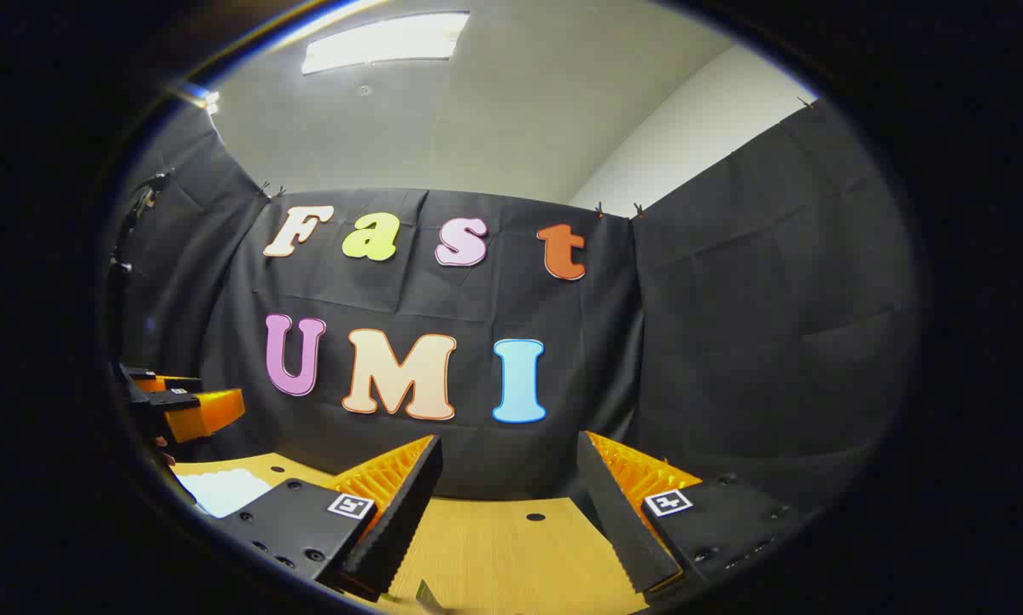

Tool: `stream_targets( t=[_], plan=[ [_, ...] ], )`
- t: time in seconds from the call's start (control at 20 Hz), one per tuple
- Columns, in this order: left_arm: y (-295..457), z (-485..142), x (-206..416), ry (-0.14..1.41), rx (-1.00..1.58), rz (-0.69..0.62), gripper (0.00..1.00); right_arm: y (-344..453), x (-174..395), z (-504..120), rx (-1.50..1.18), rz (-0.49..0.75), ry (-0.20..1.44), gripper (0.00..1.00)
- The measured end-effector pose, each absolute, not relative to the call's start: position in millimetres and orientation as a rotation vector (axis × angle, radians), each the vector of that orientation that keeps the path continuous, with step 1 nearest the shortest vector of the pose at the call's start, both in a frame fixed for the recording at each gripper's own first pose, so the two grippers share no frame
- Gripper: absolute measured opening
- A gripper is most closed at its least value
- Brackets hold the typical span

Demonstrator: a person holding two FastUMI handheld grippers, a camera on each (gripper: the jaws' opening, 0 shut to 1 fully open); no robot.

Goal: First open the suitcase, pack the skin care products into it, and then close the suitcase.

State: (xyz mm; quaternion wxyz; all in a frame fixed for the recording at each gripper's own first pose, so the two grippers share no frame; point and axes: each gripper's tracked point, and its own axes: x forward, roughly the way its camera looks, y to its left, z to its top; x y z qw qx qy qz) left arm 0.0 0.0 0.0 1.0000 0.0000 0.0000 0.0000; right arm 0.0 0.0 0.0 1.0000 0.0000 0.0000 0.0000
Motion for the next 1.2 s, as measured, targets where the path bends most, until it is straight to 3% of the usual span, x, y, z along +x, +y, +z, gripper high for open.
stream_targets(
  t=[0.35,0.6,0.85,1.05,1.2],
  plan=[
    [-2,-10,-5,0.022,0.028,0.018,0.95,1,1,-14,0.016,0.012,0.004,0.98],
    [-8,-50,0,0.107,0.043,0.028,0.95,5,12,-40,0.02,0.077,0.036,0.99],
    [10,-127,4,0.296,0.127,0.087,0.95,1,32,-76,0.045,0.145,0.082,0.98],
    [12,-203,4,0.5,0.053,0.049,0.96,0,45,-106,0.067,0.125,0.187,0.99],
    [14,-254,7,0.678,0.042,0.013,0.96,-9,52,-114,0.075,0.044,0.22,0.99]
  ],
)
